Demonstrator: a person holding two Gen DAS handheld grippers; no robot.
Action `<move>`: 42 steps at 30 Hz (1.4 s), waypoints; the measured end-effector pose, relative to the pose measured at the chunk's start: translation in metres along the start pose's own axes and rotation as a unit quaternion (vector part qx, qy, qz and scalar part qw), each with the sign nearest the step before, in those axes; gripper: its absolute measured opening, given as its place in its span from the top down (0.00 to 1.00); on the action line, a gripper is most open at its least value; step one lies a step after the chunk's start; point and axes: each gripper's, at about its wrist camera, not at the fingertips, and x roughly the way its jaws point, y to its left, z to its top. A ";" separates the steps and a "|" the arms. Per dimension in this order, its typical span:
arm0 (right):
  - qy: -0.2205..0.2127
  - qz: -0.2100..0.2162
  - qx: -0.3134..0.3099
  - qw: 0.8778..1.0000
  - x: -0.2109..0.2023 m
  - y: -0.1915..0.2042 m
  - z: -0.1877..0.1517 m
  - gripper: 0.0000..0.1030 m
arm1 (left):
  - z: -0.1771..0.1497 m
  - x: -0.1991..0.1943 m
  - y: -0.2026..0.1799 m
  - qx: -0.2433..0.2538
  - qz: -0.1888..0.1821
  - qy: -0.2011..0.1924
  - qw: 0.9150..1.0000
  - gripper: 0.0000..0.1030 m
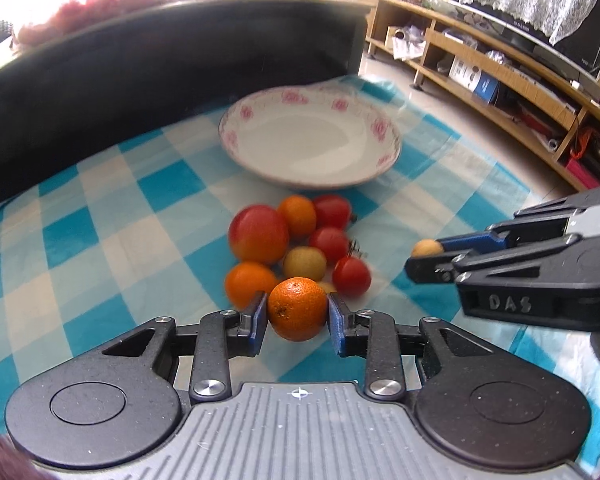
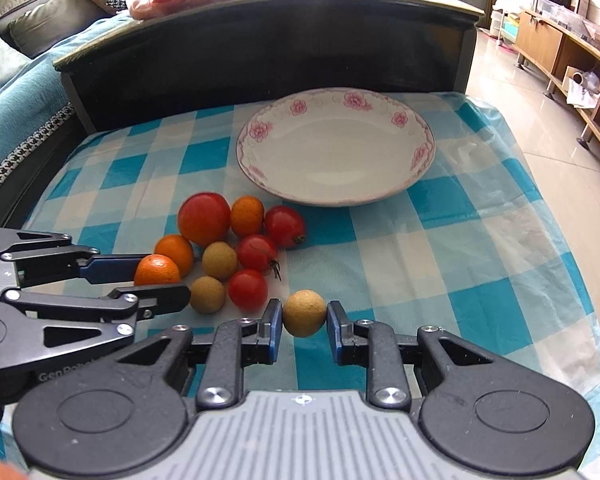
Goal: Organize fruits
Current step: 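Carry the orange in the left tool while the right tool carries the yellow fruit over the bowl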
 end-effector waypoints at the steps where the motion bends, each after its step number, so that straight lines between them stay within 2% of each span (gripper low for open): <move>1: -0.003 0.000 0.000 1.000 -0.001 0.000 0.002 0.73 | 0.003 0.000 0.000 -0.001 -0.001 -0.003 1.000 0.62; 14: -0.027 -0.010 0.008 1.000 0.000 -0.008 0.039 0.73 | 0.041 0.013 -0.004 -0.001 0.002 -0.024 1.000 0.62; 26: -0.029 -0.020 0.014 0.999 0.024 -0.026 0.075 0.73 | 0.073 0.042 0.003 0.000 0.009 -0.023 1.000 0.63; 42: -0.018 -0.013 0.024 0.999 0.056 -0.045 0.090 0.72 | 0.089 0.073 0.008 0.001 0.018 -0.013 1.000 0.63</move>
